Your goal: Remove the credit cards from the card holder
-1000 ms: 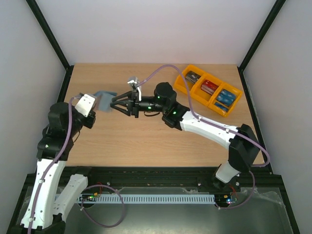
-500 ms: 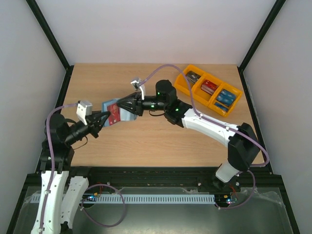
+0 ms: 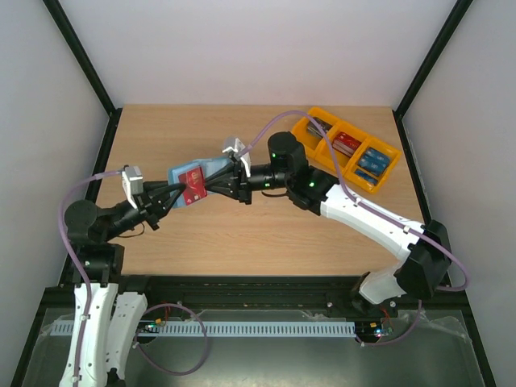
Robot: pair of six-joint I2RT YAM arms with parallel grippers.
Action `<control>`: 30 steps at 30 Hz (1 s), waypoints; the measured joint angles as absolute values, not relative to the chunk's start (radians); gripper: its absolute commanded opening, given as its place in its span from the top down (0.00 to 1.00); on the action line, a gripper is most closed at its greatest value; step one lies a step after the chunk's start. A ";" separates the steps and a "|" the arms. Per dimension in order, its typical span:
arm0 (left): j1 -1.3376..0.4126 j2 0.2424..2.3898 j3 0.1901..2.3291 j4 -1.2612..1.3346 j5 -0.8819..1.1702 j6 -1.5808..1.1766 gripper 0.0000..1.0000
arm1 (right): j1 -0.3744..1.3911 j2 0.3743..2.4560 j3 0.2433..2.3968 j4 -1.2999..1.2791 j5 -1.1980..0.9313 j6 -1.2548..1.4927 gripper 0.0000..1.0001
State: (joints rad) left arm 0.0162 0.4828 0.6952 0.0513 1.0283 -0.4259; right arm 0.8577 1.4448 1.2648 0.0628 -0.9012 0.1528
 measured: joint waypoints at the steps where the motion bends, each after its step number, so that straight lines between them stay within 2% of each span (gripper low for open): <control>1: 0.018 0.479 0.688 0.075 1.033 -0.438 0.98 | 0.858 1.444 1.265 0.062 -0.908 0.147 0.85; 9: 0.021 0.445 0.659 0.168 1.049 -0.484 0.98 | 0.880 1.442 1.265 0.078 -0.952 0.134 0.84; 13: 0.016 0.425 0.641 0.188 1.045 -0.488 0.98 | 0.892 1.443 1.265 0.088 -0.952 0.138 0.98; 20: 0.009 0.402 0.624 0.216 1.034 -0.497 0.97 | 0.890 1.446 1.271 0.094 -0.992 0.146 0.98; 23: 0.009 0.388 0.611 0.226 1.031 -0.506 0.87 | 0.890 1.446 1.271 0.094 -1.005 0.139 0.98; 24: 0.009 0.382 0.604 0.235 1.031 -0.516 0.87 | 0.889 1.445 1.271 0.093 -1.013 0.136 0.98; 26: 0.004 0.375 0.588 0.258 1.029 -0.542 0.97 | 0.889 1.444 1.271 0.093 -1.024 0.130 0.94; 30: -0.016 0.367 0.536 0.331 1.026 -0.611 0.98 | 0.878 1.447 1.271 0.096 -1.053 0.142 0.94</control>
State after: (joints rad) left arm -0.0162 0.3672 0.5362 0.3309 1.0264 -0.6109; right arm 0.8780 1.4471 1.2705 0.0956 -1.0527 0.1417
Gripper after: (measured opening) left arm 0.122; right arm 0.069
